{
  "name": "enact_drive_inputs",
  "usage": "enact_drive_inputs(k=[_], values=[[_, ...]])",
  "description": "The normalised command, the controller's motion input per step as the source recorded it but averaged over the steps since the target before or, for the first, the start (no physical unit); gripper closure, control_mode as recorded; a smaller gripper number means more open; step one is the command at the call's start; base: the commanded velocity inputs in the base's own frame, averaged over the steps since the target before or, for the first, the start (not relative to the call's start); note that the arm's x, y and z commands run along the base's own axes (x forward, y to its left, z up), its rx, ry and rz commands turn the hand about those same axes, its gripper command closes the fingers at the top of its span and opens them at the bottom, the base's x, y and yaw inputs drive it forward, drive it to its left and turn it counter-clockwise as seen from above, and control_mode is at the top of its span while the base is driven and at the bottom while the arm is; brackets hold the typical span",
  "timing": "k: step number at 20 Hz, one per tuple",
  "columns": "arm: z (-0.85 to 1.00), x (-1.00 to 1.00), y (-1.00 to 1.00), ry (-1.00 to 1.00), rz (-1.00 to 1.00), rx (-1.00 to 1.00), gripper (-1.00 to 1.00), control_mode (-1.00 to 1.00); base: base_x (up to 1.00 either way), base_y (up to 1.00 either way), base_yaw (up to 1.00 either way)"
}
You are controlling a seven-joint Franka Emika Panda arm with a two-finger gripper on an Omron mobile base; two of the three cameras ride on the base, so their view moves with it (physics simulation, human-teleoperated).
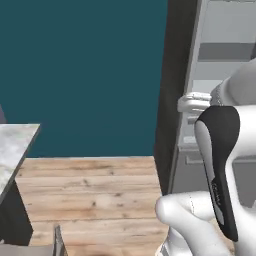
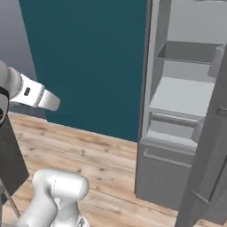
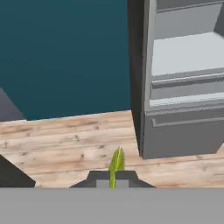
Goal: There is a bowl on the dining counter. Grab a lemon wedge from the fridge and place it in the bowl. Then get the liquor bottle and glass cup from the cabinet and place them next to the bowl.
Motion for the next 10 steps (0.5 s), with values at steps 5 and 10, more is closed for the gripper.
enact_drive_inputs(k=[5,10], values=[[0.0,0.0,0.0,0.0,0.0,0.0,1.0,1.0,-0.39,0.47,0.87],[0.0,0.0,0.0,0.0,0.0,0.0,1.0,1.0,-0.22,0.38,0.85]])
